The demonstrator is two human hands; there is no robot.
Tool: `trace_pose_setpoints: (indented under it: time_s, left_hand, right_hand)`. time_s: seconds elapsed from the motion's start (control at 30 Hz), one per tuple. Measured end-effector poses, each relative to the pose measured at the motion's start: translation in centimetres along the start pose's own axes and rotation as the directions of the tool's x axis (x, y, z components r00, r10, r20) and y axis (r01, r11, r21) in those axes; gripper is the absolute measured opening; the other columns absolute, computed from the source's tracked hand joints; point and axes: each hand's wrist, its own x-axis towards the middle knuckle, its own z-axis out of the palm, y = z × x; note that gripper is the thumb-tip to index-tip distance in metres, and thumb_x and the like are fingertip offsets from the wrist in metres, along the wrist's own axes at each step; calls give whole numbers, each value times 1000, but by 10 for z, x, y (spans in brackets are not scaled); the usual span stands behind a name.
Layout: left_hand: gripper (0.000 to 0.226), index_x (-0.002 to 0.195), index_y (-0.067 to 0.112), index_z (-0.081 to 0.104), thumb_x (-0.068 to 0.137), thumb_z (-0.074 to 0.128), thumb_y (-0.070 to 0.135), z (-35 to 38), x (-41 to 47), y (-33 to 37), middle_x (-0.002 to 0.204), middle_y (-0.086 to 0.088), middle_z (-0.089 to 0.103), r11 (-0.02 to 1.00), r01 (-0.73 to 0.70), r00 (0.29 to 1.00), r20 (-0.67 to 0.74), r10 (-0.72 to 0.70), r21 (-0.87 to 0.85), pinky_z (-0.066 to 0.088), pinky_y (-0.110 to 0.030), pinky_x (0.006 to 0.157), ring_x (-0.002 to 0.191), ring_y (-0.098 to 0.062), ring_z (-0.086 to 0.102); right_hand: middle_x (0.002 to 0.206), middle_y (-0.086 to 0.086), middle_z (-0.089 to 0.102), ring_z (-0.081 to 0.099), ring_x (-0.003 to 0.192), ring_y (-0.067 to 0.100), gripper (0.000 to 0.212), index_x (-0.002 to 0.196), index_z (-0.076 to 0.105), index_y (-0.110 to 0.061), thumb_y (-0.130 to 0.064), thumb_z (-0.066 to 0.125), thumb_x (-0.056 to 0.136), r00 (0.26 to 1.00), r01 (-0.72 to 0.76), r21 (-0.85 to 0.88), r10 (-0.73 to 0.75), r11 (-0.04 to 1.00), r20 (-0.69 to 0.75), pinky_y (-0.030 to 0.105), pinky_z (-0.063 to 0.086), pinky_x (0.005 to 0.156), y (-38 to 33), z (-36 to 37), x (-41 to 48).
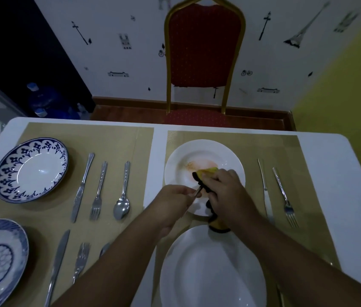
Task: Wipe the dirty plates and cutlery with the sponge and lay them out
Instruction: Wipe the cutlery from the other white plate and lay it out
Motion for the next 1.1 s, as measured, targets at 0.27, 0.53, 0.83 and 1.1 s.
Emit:
trace_pose_setpoints:
  time_s: [0.27,0.53,0.83,1.1]
  left_hand:
    - [24,106,1,71,100,47,1,1,-6,-14,70,-8,64,990,143,989,35,-142,-21,48,-24,54,59,-15,56]
    - [27,111,5,69,104,44,11,12,-4,-8,79,-8,53,970,133,991,10,-134,-203,36,-19,40,54,-11,42]
    - [25,101,5,72,103,47,6,6,-7,-20,66,-6,55,992,-60,998,0,61,-115,36,-20,42,47,-11,42]
    - [23,103,3,70,103,48,9,-3,-19,-30,67,-6,59,999,-46,999,12,46,-21,35,-23,45,50,-11,50]
  right_hand:
    - [94,0,46,44,95,16,38,118,64,-14,-1,54,85,940,-309,201,330,930,-83,25,40,77,28,-16,14]
    - [101,-4,51,50,98,14,49,124,63,-20,1,58,80,930,-256,356,329,899,-162,16,39,83,2,-21,-4]
    - [110,-3,59,42,94,20,51,123,63,-24,-5,51,77,999,6,140,0,990,-48,24,37,78,-4,-10,-8]
    - [96,-3,63,52,98,24,52,116,69,-27,-3,46,75,959,-279,153,267,948,92,27,43,83,37,-5,2]
